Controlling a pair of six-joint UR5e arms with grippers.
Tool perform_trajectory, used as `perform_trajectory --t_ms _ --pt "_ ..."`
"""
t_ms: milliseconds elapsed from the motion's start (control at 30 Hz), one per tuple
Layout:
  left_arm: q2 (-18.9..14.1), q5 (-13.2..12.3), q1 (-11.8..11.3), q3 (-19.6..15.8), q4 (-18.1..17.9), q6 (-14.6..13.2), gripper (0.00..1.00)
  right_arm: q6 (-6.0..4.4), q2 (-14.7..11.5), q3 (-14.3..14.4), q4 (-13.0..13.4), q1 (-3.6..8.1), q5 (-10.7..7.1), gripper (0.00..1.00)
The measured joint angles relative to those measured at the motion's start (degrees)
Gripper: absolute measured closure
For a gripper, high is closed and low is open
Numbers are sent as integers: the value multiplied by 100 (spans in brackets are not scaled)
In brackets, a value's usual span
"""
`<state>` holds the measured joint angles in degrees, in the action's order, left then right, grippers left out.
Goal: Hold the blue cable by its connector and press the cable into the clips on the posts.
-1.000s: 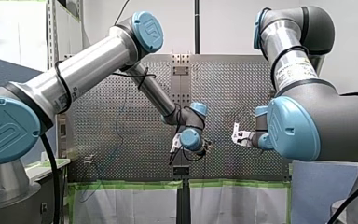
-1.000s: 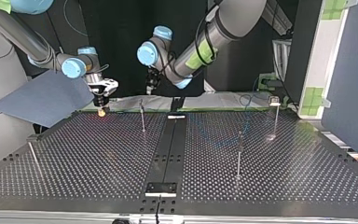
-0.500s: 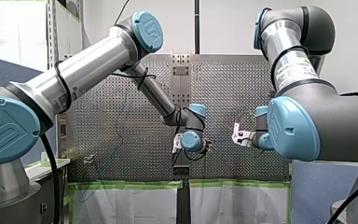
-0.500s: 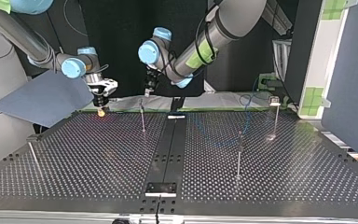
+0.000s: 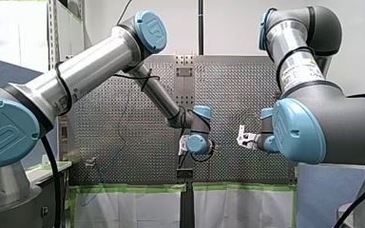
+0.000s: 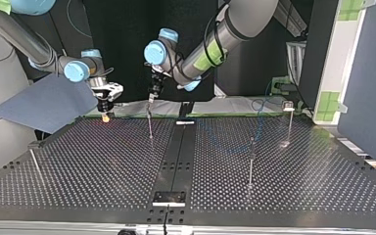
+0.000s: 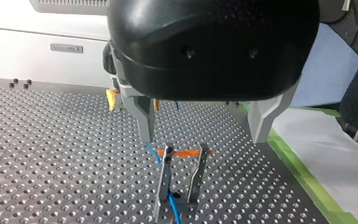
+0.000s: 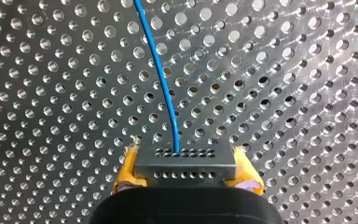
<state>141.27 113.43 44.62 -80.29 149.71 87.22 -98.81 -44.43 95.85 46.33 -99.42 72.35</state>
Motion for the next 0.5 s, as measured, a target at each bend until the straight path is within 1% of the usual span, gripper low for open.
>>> perform_trajectory --t_ms 500 --pt "0 8 14 -2 13 55 0 0 2 0 0 0 -1 100"
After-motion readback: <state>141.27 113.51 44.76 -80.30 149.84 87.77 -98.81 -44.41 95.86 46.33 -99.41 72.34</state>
